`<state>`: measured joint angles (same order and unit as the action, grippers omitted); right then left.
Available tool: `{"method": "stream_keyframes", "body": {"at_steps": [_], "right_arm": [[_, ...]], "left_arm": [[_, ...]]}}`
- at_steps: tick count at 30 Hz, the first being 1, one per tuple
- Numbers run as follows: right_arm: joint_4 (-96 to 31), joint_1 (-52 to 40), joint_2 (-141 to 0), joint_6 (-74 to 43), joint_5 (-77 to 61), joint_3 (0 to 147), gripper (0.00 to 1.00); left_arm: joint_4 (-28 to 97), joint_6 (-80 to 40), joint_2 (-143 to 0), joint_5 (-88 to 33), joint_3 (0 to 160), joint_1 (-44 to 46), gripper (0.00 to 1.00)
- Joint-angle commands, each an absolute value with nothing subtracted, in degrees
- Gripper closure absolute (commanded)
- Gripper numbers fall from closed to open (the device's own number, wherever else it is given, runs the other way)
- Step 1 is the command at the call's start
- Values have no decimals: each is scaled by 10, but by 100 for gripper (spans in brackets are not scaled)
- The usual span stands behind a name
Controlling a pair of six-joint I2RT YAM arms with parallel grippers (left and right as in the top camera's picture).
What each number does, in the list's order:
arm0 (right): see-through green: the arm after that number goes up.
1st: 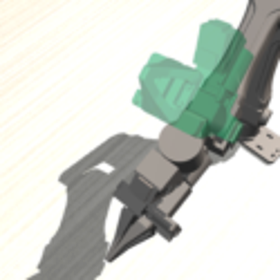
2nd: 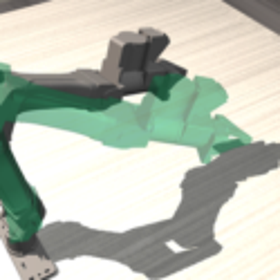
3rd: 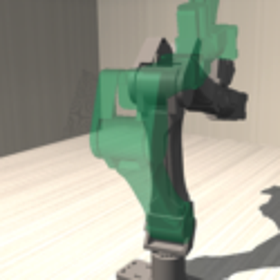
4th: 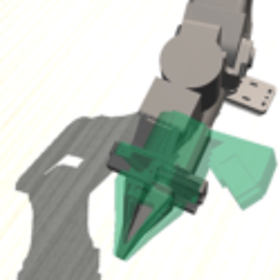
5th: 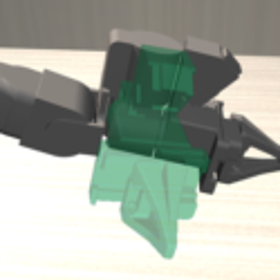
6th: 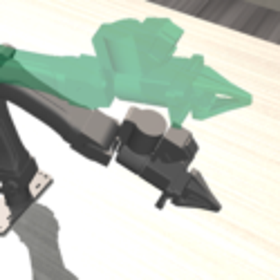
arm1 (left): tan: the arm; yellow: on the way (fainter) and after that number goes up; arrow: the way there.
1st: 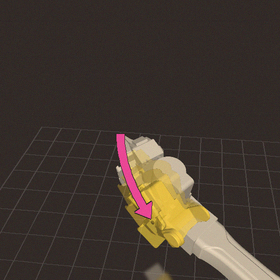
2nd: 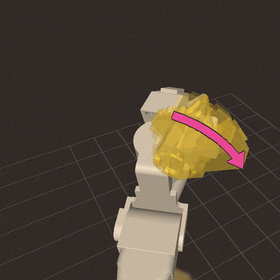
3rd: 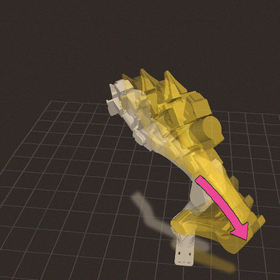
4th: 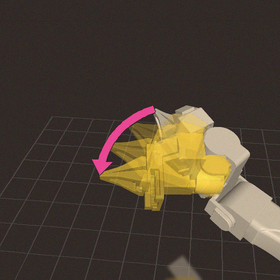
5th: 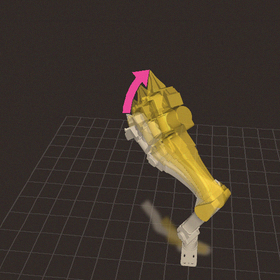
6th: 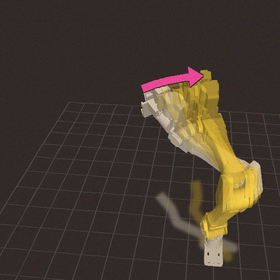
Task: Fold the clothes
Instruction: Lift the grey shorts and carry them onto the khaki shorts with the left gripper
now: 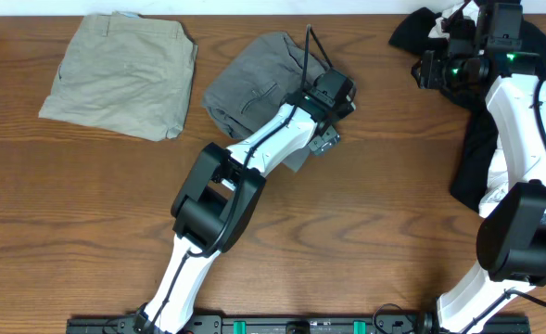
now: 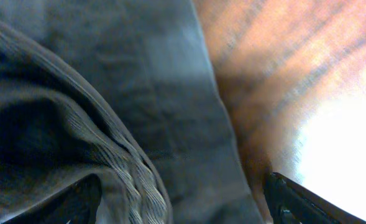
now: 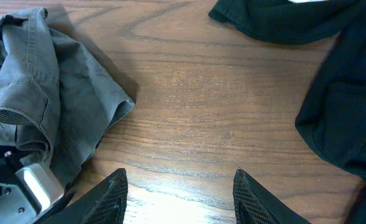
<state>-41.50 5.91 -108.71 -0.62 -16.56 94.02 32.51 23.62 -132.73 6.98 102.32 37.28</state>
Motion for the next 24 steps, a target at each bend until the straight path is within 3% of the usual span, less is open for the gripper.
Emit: {"method": "stream_keyframes", "body": {"at_steps": [1, 4, 8, 15, 18, 20, 24], "right_arm": [[-414, 59, -1090, -3, -169, 940, 47], [-414, 59, -1090, -3, -169, 940, 47], [-414, 59, -1090, -3, -169, 940, 47], [-414, 59, -1090, -3, -169, 940, 47], [-414, 59, -1090, -3, -169, 940, 47], [-414, 59, -1090, -3, -169, 940, 47], [-415, 59, -1090, -3, -169, 940, 47]], "left_arm": [[322, 250, -1397, 147, 1012, 369, 16], [314, 250, -1414, 187, 1012, 363, 24], [309, 250, -1417, 192, 1012, 352, 46], [303, 250, -1417, 192, 1012, 327, 68], [299, 249, -1417, 192, 1012, 317, 89], [298, 232, -1417, 193, 1012, 313, 94], [298, 189, -1407, 238, 1015, 309, 94]]}}
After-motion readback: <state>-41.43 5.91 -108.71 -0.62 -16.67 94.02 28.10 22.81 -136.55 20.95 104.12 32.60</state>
